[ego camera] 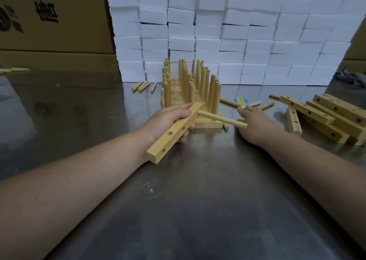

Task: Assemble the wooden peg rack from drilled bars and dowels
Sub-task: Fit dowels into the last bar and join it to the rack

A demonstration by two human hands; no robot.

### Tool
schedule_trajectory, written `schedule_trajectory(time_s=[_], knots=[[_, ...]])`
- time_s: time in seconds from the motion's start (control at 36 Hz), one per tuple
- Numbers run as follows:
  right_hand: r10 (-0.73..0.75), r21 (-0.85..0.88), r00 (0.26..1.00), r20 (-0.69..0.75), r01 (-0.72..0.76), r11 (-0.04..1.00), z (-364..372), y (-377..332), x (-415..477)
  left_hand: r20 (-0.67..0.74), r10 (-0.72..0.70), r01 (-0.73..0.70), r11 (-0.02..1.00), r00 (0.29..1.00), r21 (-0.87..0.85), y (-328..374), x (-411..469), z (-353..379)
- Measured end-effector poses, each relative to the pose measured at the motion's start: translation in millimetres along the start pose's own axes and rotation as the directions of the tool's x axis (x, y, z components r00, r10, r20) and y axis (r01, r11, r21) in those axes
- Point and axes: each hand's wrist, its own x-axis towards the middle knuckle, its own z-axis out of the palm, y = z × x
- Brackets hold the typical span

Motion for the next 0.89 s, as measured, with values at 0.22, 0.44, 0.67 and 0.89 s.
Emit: schedule_trajectory(time_s=[0.22,0.44,0.67,0.89], knots=[[0.033,0.05,0.998,-0.048,-0.031,0.998,6,-2,10,-0.002,0.02,-0.02,1.0,1.0,0.015,-1,0,1],[0.042,0.003,0.983,-0.181,-0.042,0.999,6,-4,33,-0.004,0.024,-0.024,0.999,1.0,0.042,-1,-1,0],[0.077,-0.037,0.993,-0.094,-0.081,0.996,7,-3,46,0.005,0.02,-0.02,0.999,1.0,0.043,-1,0,1],[0.063,-0.176,0.988,-0.142,-0.088,0.981,5,-5,42,0.011,0.012,-0.012,0.998,1.0,0.054,0,-1,0]])
